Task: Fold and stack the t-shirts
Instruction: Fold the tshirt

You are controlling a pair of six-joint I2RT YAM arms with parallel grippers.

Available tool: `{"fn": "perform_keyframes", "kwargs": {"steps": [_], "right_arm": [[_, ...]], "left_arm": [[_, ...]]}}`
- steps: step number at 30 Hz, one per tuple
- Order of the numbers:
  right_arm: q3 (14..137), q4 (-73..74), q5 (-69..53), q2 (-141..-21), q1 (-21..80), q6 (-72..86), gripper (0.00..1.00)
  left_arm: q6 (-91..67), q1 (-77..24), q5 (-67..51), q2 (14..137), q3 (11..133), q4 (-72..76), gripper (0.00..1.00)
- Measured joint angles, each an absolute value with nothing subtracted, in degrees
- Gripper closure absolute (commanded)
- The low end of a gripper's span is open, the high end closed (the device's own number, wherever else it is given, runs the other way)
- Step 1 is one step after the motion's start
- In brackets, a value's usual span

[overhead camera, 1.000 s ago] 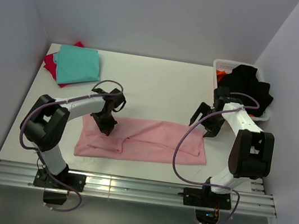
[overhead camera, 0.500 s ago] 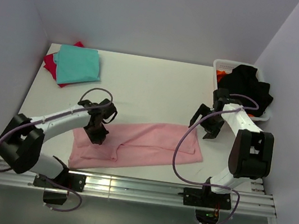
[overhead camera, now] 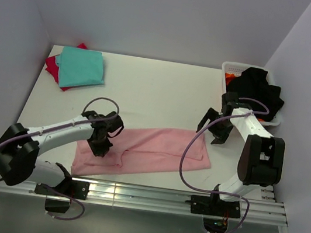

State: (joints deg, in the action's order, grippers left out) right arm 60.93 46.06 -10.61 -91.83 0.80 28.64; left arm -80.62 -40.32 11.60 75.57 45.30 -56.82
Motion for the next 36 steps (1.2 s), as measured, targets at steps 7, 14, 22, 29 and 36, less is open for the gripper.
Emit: {"fn": "perform_keyframes", "kwargs": {"steps": [7,14,22,29,36], "right_arm": [[59.5,45.6,-10.6,-90.5,0.8,28.6,0.1],[58.4,45.5,-10.5,-88.5,-0.2,28.6,0.1],[57.7,45.1,-10.4,-88.2,-1.2,28.6,0.1],[57.7,45.0,-10.4,-88.2,-1.8,28.7,0.1],[57.7,44.9,-10.6,-88.2,-2.2,28.6,0.11]], "left_arm": [[-79.1,-40.3,12.1,81.6,45.1,-53.4,1.0],[-78.6,-40.3,12.5,80.4,44.4,-52.3,1.0],[-79.6,-40.7,12.7,80.0,44.2,-52.6,1.0],[-87.5,-49.9,8.8,72.5,37.1,-53.0,1.0],[-97.3,-60.8,11.3,64.6,42.9,-64.1,1.0]]}}
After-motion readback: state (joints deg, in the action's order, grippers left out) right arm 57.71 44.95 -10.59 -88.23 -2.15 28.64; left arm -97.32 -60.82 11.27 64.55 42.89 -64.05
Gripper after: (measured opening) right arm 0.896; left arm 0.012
